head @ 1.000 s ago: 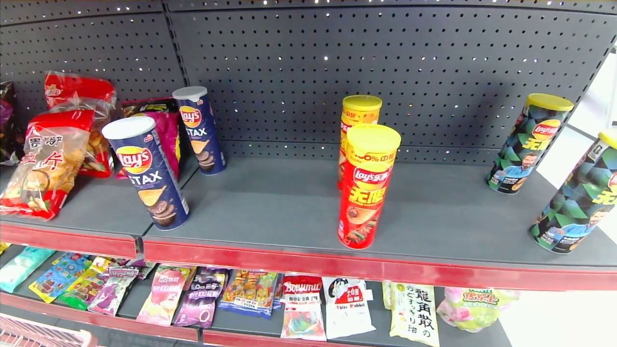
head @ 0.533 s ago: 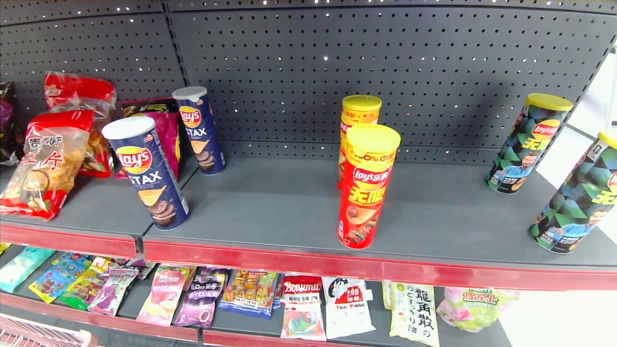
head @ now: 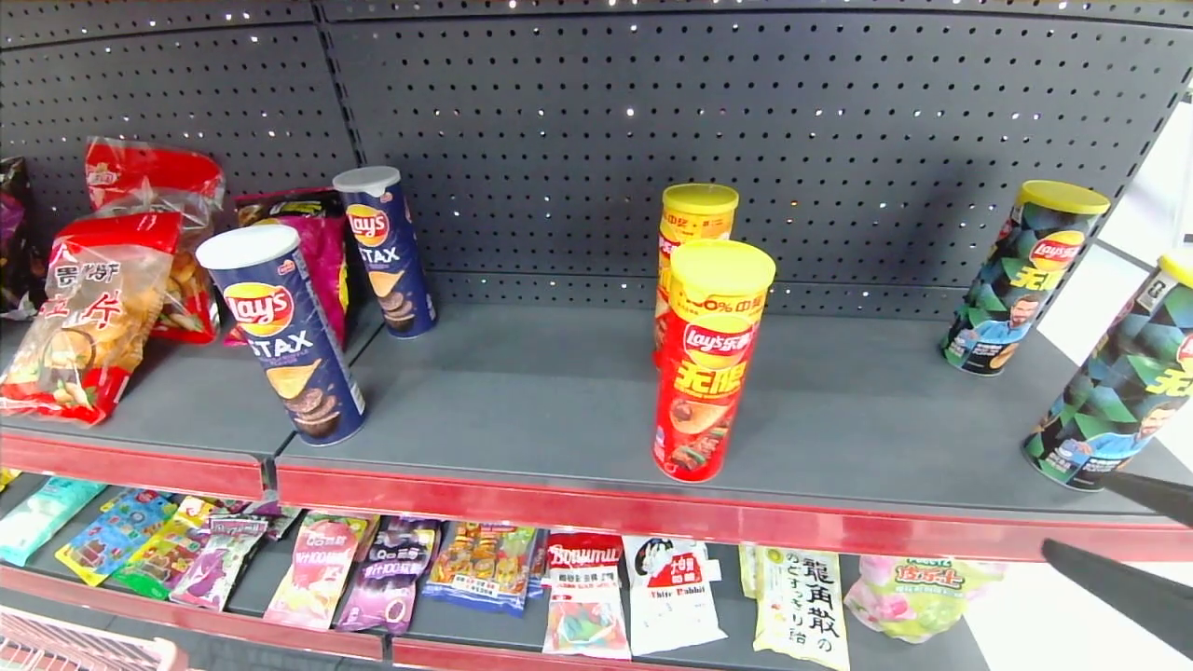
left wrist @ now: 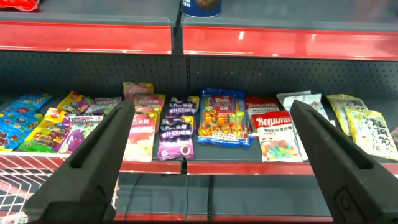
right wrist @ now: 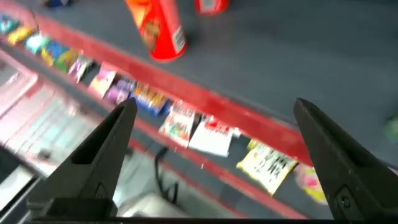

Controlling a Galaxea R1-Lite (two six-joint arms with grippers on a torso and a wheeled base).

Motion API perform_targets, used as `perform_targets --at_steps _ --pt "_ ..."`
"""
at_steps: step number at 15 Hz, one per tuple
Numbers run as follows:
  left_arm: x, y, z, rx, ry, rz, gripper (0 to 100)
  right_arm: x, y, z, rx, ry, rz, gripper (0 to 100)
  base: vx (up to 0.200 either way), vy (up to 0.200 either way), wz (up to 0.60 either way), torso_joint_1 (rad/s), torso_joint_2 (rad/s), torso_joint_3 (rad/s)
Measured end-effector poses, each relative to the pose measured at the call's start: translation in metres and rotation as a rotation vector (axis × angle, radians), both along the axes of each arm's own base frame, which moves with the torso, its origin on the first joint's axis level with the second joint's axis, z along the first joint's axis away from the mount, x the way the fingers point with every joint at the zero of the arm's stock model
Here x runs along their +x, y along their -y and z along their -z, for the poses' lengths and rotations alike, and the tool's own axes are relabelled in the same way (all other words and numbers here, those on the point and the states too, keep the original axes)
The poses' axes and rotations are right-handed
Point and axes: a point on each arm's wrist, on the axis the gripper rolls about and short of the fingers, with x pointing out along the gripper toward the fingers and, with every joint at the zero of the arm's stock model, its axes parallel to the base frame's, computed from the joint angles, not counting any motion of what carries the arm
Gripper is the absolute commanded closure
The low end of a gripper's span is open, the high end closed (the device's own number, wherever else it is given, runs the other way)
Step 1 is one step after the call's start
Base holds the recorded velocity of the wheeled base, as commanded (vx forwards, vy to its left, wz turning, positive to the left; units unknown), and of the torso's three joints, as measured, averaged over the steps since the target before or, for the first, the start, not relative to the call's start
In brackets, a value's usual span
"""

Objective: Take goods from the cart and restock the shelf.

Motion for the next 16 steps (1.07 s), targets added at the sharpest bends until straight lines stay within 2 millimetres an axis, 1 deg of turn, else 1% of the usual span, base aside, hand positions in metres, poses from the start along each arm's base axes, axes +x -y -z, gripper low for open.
perform_targets --at_steps 3,7,11,14,16 --pt "0.000 0.000 0.000 0.000 0.000 0.000 0 0.028 -0.015 0.005 -0.033 -0.106 -0.059 0 0.000 0.000 0.00 0.000 0.00 0.000" --pt "0.000 0.000 0.000 0.000 0.000 0.000 0 0.067 -0.042 0.013 -0.065 -0.145 -0.111 0 0.000 0.000 0.00 0.000 0.00 0.000" --pt "0.000 0.000 0.000 0.000 -0.001 0.000 0 0.100 -0.067 0.023 -0.141 -0.179 -0.045 0 0.000 0.000 0.00 0.000 0.00 0.000" --pt "0.000 0.000 0.000 0.000 -0.002 0.000 0 0.123 -0.080 0.028 -0.196 -0.178 0.045 0 0.000 0.000 0.00 0.000 0.00 0.000" --pt "0.000 0.000 0.000 0.000 -0.002 0.000 0 0.137 -0.088 0.029 -0.212 -0.179 0.065 0 0.000 0.000 0.00 0.000 0.00 0.000"
